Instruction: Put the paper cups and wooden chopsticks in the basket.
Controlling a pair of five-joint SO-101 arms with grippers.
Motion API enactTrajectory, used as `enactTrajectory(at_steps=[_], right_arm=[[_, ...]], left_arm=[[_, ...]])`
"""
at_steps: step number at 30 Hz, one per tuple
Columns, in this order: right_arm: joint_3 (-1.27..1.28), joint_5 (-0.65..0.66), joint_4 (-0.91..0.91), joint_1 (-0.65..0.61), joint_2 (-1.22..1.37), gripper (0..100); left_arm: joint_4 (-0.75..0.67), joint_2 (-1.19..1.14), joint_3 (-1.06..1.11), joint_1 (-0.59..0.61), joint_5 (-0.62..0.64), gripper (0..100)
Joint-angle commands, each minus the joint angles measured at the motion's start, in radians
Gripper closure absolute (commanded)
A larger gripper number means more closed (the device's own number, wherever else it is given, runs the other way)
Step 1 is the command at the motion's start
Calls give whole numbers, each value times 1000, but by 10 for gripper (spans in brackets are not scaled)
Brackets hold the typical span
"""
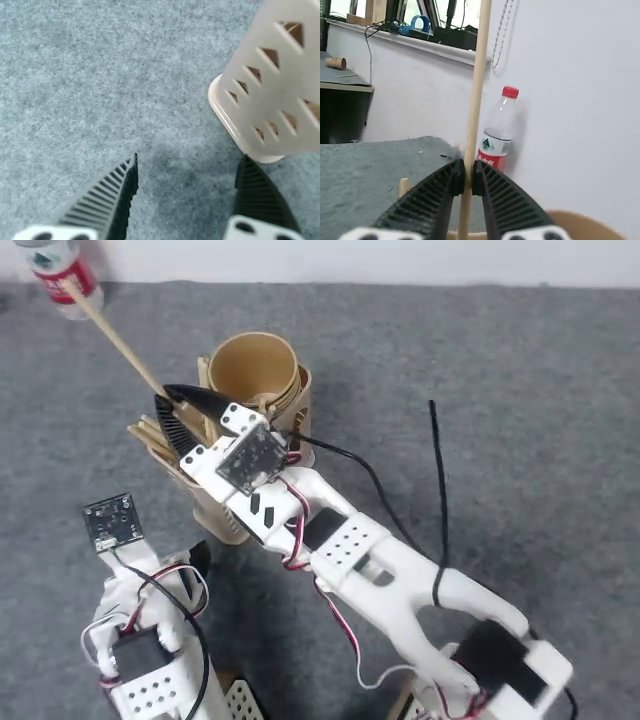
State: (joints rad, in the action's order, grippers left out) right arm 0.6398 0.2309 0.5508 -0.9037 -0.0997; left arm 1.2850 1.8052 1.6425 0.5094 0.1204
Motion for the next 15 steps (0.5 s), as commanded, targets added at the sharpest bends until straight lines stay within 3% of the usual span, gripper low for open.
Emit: enactTrajectory(at_steps=[1,7,11,15], right_arm=[[-9,23,41,13,38,992],[-9,23,42,47,45,986],[17,20,35,41,44,899],[28,20,35,28,42,896]], left_arm=[[-3,15,-4,-5,6,703],[-3,15,-4,-5,6,703],[-3,15,-4,-5,6,703],[-3,15,-4,-5,6,703]])
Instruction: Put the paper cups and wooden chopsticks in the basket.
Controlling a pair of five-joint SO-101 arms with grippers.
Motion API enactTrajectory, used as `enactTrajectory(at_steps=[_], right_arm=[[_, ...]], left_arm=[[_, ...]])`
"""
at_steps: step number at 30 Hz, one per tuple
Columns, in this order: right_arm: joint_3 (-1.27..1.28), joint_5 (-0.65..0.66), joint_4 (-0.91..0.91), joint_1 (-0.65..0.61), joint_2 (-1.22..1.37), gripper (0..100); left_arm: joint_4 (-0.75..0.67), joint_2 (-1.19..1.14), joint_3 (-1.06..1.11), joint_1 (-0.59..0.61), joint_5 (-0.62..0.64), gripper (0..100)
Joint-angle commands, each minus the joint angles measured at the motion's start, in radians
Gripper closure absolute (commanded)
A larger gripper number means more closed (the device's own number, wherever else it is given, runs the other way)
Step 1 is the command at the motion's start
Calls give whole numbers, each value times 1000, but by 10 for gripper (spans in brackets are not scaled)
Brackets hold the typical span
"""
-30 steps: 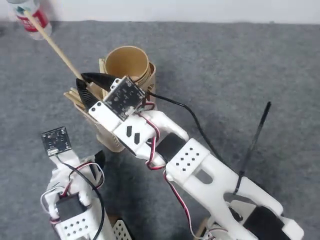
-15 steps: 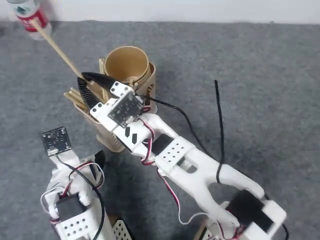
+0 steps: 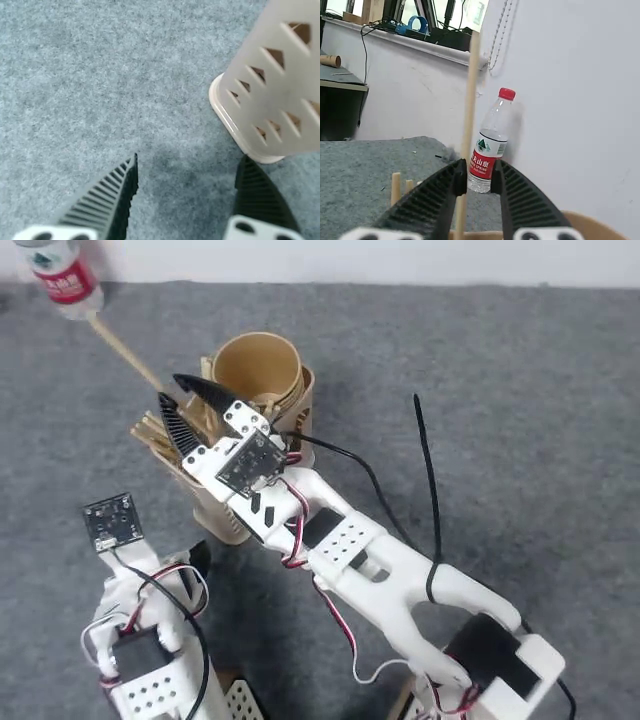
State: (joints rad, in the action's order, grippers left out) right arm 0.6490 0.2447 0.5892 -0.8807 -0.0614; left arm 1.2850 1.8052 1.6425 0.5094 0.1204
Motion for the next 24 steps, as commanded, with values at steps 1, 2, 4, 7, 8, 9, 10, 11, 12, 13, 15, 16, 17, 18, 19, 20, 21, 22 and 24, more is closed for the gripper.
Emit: enactTrajectory(at_steps=[1,2,4,7,8,9,10,11,12,13,15,16,17,18,19,20,21,22,24], right_arm=[[18,6,-1,5,4,896],[18,6,-1,7,-4,896],[26,6,-4,8,-36,896],[60,5,-4,16,-127,896],[75,5,-5,19,-162,896],[92,5,-5,19,-205,896],[110,5,-5,21,-252,897],[133,5,-5,25,-305,897],[160,5,-10,31,-369,897],[183,5,-31,38,-444,897],[201,5,-133,56,-607,897],[198,5,-211,68,-693,897],[192,5,-288,79,-776,897],[173,5,-366,93,-857,897],[152,5,-447,108,-932,897],[129,5,-535,128,-1006,897],[104,5,-616,150,-1070,897],[78,5,-697,173,-1125,897],[34,5,-852,229,-1208,897]], left_arm=[[-3,15,-4,-5,6,703],[-3,15,-4,-5,6,703],[-3,15,-4,-5,6,703],[-3,15,-4,-6,6,703],[-3,15,-4,-6,6,703],[-3,15,-4,-6,6,703],[-3,15,-4,-6,6,703],[-3,15,-4,-6,6,703],[-3,15,-4,-6,6,703],[-3,15,-4,-6,6,703],[-3,15,-4,-6,6,703],[-3,15,-4,-6,6,703],[-3,15,-4,-6,6,703],[-3,15,-4,-6,6,703],[-2,15,-4,-6,6,703],[-2,15,-4,-6,6,703],[-2,15,-4,-6,6,703],[-2,15,-4,-6,6,703],[-2,15,-4,-6,6,703]])
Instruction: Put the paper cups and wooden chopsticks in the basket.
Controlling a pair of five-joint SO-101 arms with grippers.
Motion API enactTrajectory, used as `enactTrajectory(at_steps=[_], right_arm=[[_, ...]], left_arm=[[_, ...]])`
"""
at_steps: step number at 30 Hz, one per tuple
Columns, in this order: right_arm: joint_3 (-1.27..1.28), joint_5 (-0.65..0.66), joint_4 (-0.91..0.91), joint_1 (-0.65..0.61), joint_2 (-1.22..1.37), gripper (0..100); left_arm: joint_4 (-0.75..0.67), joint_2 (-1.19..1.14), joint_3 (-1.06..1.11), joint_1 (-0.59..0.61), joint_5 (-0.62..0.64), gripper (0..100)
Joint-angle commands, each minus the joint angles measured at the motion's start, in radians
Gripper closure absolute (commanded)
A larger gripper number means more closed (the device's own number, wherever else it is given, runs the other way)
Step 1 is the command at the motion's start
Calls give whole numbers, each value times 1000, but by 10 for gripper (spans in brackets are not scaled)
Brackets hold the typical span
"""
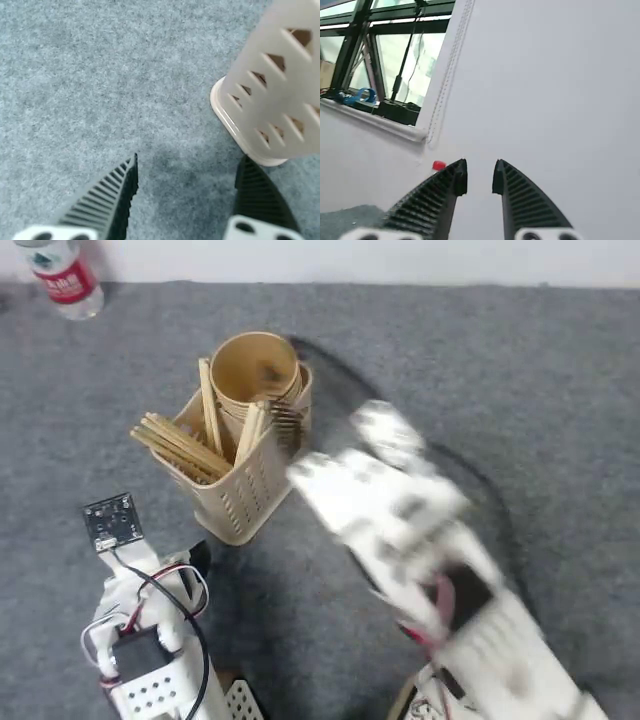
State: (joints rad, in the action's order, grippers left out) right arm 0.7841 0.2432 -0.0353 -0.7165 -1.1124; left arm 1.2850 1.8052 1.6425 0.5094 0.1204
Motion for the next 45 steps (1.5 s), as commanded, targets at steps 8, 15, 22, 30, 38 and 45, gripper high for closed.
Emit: enactTrajectory(at_steps=[8,15,22,30,38,45], right_arm=[[-124,6,-562,381,-231,897],[-124,3,-814,627,-211,896],[-126,-81,-1125,743,-90,887],[-123,-377,-1557,769,-44,716],[-308,-290,-1732,667,-81,721],[-209,-293,-1687,641,-101,722]], left_arm=[[-2,15,-4,-6,6,703],[-2,15,-4,-3,6,703],[-2,15,-4,-2,8,703],[-2,15,-4,-2,6,703],[-2,15,-4,-5,6,703],[-14,15,-85,-6,-146,702]])
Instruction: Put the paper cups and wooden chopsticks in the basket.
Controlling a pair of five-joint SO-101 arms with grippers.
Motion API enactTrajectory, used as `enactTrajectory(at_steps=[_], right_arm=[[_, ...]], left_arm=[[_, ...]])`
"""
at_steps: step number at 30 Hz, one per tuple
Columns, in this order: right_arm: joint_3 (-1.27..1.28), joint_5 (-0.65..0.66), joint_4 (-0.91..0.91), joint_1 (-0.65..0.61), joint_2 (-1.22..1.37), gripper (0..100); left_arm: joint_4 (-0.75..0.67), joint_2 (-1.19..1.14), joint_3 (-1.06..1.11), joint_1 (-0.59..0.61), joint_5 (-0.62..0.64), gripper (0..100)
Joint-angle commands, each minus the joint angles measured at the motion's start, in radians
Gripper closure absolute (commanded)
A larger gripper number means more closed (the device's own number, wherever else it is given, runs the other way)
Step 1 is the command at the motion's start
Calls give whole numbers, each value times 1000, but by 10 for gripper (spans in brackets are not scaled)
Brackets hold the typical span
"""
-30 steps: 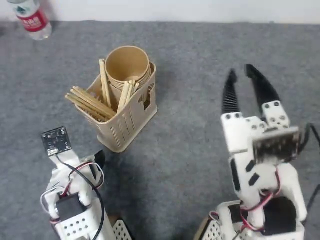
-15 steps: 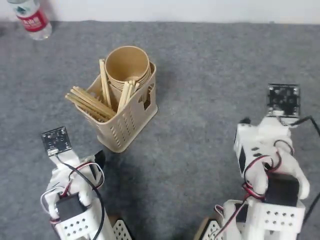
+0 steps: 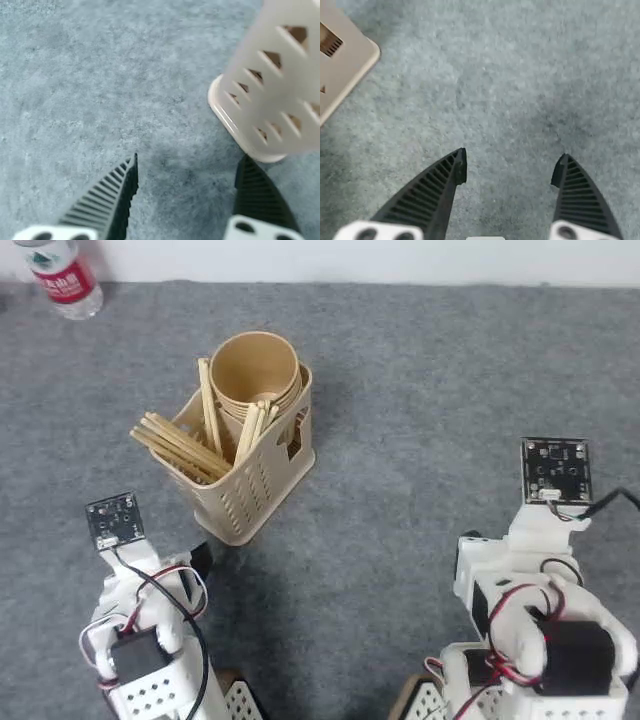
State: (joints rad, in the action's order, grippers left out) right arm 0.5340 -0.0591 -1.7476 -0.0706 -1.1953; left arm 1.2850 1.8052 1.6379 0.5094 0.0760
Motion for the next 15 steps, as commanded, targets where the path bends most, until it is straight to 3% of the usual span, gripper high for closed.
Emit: enactTrajectory(at_steps=[1,5,9,15], right_arm=[[81,8,45,4,-35,723],[232,12,173,42,-153,722],[348,15,259,24,-315,722],[562,9,283,-24,-556,722]], left_arm=[[-12,15,-99,-6,-123,702],[-15,15,-219,-2,-204,702],[-14,12,-486,-12,-222,702],[155,9,-707,-196,-238,695]])
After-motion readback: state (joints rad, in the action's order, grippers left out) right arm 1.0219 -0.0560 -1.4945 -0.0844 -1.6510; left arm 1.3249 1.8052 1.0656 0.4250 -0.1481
